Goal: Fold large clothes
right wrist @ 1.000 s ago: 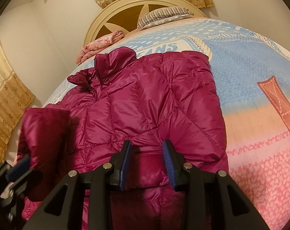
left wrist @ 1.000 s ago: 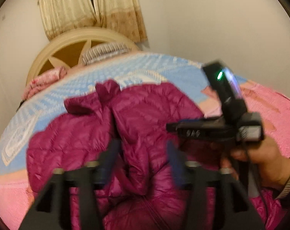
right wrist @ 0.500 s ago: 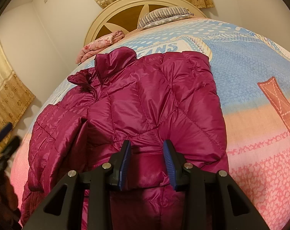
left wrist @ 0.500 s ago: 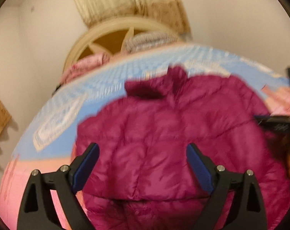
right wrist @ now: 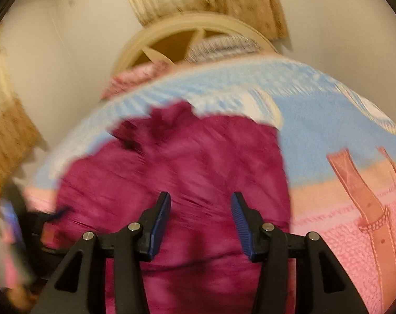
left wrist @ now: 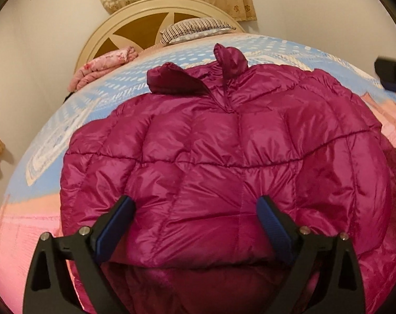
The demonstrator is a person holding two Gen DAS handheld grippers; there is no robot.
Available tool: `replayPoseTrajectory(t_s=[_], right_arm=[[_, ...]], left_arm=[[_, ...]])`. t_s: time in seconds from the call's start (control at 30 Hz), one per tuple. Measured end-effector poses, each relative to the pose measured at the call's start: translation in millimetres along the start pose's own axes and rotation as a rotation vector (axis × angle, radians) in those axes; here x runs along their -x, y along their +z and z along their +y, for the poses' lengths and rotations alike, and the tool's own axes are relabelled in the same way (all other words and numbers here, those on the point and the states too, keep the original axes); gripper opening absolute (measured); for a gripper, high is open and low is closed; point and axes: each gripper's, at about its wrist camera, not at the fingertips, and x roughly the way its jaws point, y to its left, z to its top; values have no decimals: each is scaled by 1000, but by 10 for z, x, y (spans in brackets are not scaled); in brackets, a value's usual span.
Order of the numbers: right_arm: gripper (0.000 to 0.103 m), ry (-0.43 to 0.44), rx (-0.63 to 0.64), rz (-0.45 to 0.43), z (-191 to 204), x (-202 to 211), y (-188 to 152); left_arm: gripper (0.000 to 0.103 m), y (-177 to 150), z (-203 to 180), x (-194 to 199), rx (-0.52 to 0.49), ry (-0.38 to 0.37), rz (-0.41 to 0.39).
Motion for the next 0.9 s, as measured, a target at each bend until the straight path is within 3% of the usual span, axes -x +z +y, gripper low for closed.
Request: replayPoseTrajectory(t_s=[0.1,0.17,0.3,0.4,0.53,0.7,0.9], right_arm=[[48,28,80,39,395,-37,-14],[35,48,103,78,521,-159,-95],[28,80,117,149,577,-421,-337],[28,56,133,191,509,-580,-509],[27,59,91,221,398,-687,-621],[27,59,96,203,401,-718,-711],[27,75,85,199,372,-713,-721]], left_arm=[[98,2,94,94,38,-17,-30],[98,-10,233,222,81,-8,-70],[98,43,581,475,174,21,-156],[98,247,700,494,185,19,-180],[102,478,678,109,151,16,-101],[103,397,630,-467,121,36,42],[103,246,699,-629,181,-20,89]])
